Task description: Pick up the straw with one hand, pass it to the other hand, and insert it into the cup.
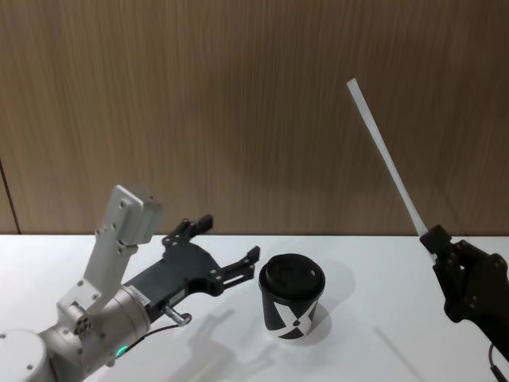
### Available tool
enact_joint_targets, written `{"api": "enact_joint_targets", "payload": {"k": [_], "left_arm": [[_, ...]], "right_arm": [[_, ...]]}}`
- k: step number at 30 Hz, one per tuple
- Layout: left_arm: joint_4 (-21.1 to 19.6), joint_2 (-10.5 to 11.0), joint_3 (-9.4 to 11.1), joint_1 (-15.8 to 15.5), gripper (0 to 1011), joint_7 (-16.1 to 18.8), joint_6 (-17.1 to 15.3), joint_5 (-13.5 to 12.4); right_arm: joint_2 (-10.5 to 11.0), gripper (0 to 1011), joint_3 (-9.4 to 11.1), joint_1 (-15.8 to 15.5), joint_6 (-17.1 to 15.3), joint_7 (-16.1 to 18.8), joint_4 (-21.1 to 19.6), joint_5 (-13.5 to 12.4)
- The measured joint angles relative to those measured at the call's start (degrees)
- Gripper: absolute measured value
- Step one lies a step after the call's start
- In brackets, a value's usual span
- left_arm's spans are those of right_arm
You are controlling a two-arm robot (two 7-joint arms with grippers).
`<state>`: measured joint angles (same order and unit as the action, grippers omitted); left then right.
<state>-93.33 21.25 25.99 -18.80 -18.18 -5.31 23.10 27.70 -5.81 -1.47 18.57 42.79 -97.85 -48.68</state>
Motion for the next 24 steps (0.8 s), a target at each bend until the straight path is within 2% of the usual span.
{"api": "enact_joint_targets", "payload": {"k": [14,21,24], "left_arm": [[3.1,-2.0,2.2,-4.9,1003,-9.8,-3.3,6.6],[4.9,-3.5,3.2,-7.6,1003,-14.6,-5.7,10.6],[5.9,-4.3,3.5,-9.0,1003,-17.2,-7.2,13.1]], "right_arm": [[0.1,0,0.0,0.0,0.0,0.1,0.0,-0.2],[0.1,0,0.0,0.0,0.0,0.2,0.0,-0.2],[0.1,0,0.0,0.0,0.0,0.2,0.0,-0.3]]}}
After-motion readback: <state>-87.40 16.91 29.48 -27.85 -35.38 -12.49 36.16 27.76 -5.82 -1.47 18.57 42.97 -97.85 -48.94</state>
